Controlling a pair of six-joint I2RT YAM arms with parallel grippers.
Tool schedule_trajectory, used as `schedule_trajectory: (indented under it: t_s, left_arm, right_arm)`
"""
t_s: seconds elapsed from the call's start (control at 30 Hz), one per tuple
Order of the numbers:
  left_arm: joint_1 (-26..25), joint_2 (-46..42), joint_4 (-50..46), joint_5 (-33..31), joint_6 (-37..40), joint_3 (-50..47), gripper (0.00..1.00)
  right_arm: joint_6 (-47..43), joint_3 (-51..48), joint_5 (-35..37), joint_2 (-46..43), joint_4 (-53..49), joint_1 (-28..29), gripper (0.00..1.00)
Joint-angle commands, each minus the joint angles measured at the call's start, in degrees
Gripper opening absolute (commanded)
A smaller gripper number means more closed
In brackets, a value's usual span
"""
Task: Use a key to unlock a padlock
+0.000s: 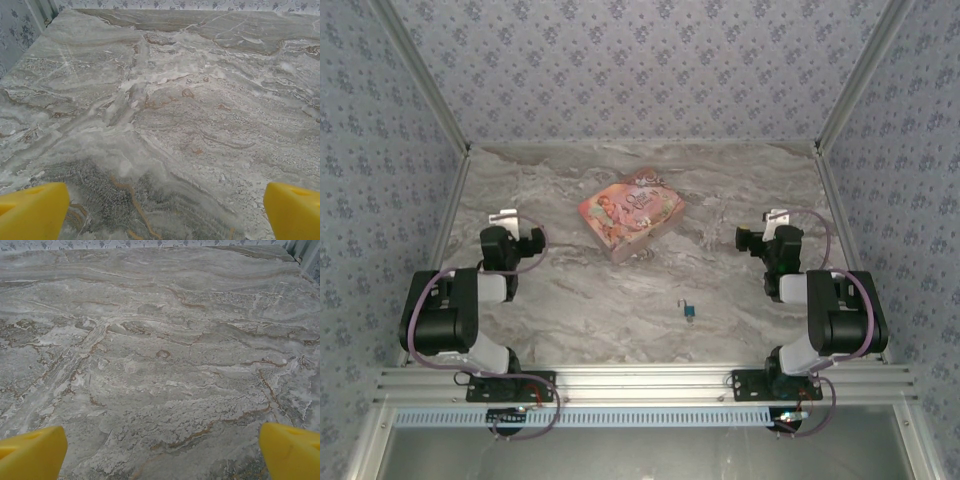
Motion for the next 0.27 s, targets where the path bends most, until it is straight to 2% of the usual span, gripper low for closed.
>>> schedule_trajectory:
  t_s: [0.0, 0.23]
  left_arm:
    - [0.1, 0.0, 0.2, 0.9, -0.8, 0.8, 1.0]
    - [0.1, 0.0, 0.2, 0.9, -0.8, 0.8, 0.99]
  right_arm:
    - [-0.8, 0.5, 1.1, 0.5, -0.2, 0.1, 1.0]
    - [-0.8, 0.5, 0.9, 0.5, -0.2, 0.0, 1.0]
